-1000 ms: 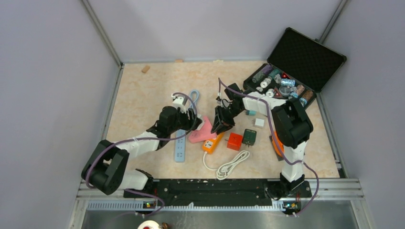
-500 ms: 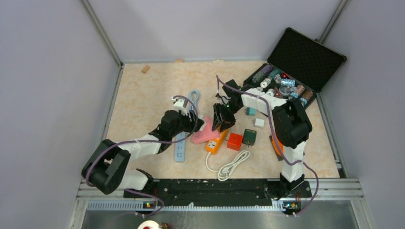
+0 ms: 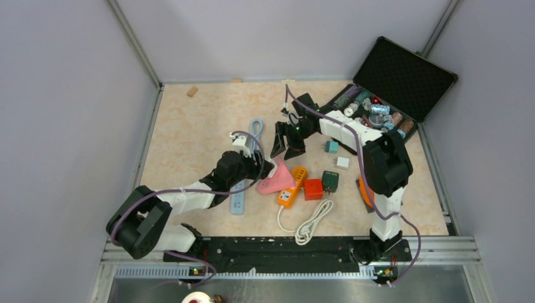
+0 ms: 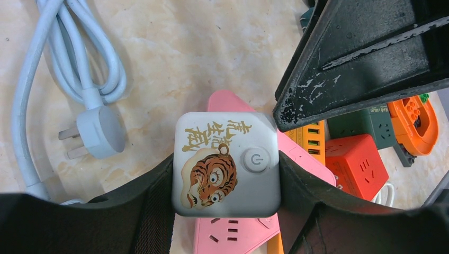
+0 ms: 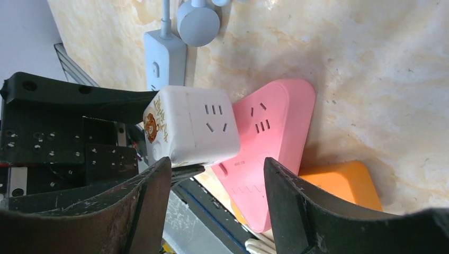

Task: Insert the plug
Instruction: Insert the plug into the socket.

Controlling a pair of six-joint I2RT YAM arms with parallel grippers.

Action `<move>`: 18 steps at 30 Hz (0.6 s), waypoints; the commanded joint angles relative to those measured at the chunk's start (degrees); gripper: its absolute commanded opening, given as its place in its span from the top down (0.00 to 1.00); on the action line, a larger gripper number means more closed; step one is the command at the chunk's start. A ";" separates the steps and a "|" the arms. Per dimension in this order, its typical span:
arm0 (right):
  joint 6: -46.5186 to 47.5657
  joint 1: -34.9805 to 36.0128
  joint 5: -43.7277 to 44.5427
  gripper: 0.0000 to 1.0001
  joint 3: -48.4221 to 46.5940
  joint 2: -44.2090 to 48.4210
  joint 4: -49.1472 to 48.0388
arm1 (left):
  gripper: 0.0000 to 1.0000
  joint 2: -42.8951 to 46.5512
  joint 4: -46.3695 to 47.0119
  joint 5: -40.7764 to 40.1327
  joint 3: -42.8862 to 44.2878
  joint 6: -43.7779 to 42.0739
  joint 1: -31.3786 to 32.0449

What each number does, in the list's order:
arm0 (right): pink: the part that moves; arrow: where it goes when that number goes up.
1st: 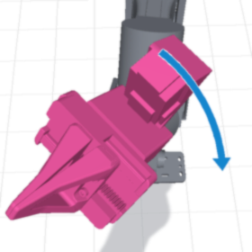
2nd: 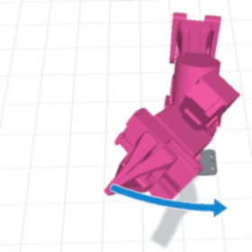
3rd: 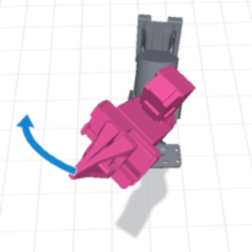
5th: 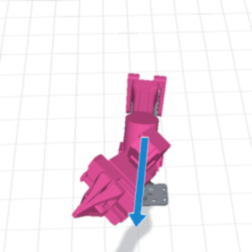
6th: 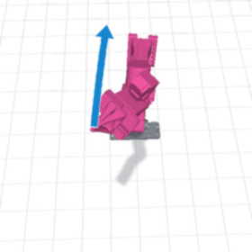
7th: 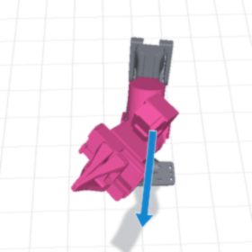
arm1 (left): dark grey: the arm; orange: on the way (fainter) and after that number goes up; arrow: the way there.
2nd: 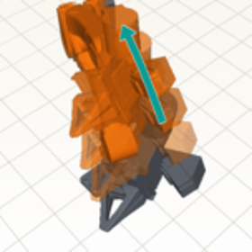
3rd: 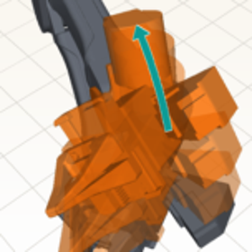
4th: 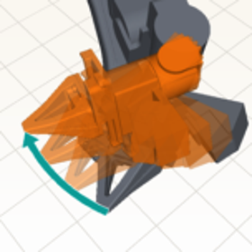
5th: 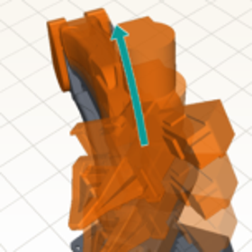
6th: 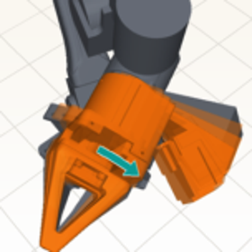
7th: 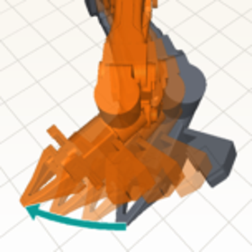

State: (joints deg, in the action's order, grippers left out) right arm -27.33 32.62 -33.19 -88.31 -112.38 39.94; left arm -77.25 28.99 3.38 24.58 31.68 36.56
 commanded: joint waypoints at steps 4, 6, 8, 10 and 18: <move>-2.09 0.23 -3.10 0.37 -2.05 2.52 -3.18 | 1.00 -4.86 -19.03 0.76 -4.24 -0.20 2.18; -1.46 0.40 -3.24 0.37 -1.83 1.90 -2.69 | 1.00 -4.84 -19.26 0.24 -4.11 -0.22 2.28; -0.77 0.82 -3.29 0.37 -1.62 1.41 -2.16 | 1.00 -4.79 -19.41 0.07 -3.97 -0.34 2.29; 0.04 1.47 -3.32 0.39 -1.68 0.77 -1.18 | 1.00 -4.95 -19.56 -0.28 -3.80 -0.47 2.37; 3.70 3.50 -1.79 0.50 -0.43 0.13 2.64 | 1.00 -5.53 -20.53 -0.90 -2.49 -1.29 2.47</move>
State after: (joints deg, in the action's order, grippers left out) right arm -26.55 34.50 -35.20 -88.29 -112.36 39.86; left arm -77.78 28.93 1.76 25.10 32.01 37.47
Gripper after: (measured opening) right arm 0.510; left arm 0.616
